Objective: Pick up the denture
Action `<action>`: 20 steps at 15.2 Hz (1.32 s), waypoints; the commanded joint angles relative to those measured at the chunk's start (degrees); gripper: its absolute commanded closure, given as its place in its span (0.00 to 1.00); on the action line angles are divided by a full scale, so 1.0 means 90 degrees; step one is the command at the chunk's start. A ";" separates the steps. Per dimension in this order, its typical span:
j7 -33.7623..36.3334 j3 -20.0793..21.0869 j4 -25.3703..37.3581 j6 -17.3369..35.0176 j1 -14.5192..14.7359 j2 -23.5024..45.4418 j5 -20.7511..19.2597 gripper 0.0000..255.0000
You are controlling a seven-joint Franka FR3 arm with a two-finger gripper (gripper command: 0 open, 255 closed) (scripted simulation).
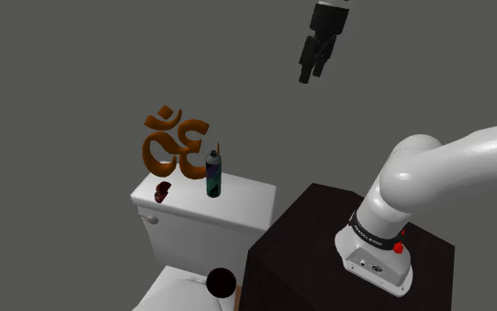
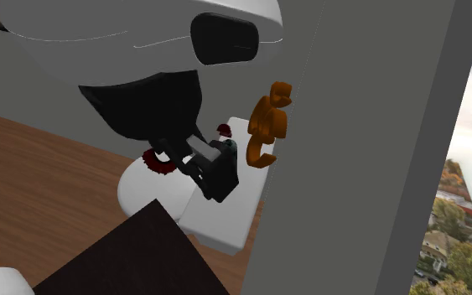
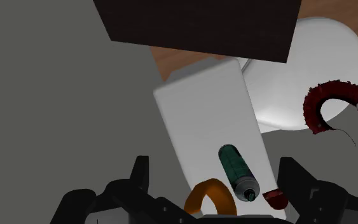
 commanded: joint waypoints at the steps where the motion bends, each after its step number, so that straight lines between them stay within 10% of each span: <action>1: 0.0000 0.0000 0.0000 0.0000 0.0000 0.0000 0.0000 0.00; 20: 0.1922 0.1630 -0.0744 0.3780 0.0316 0.2816 0.0563 0.00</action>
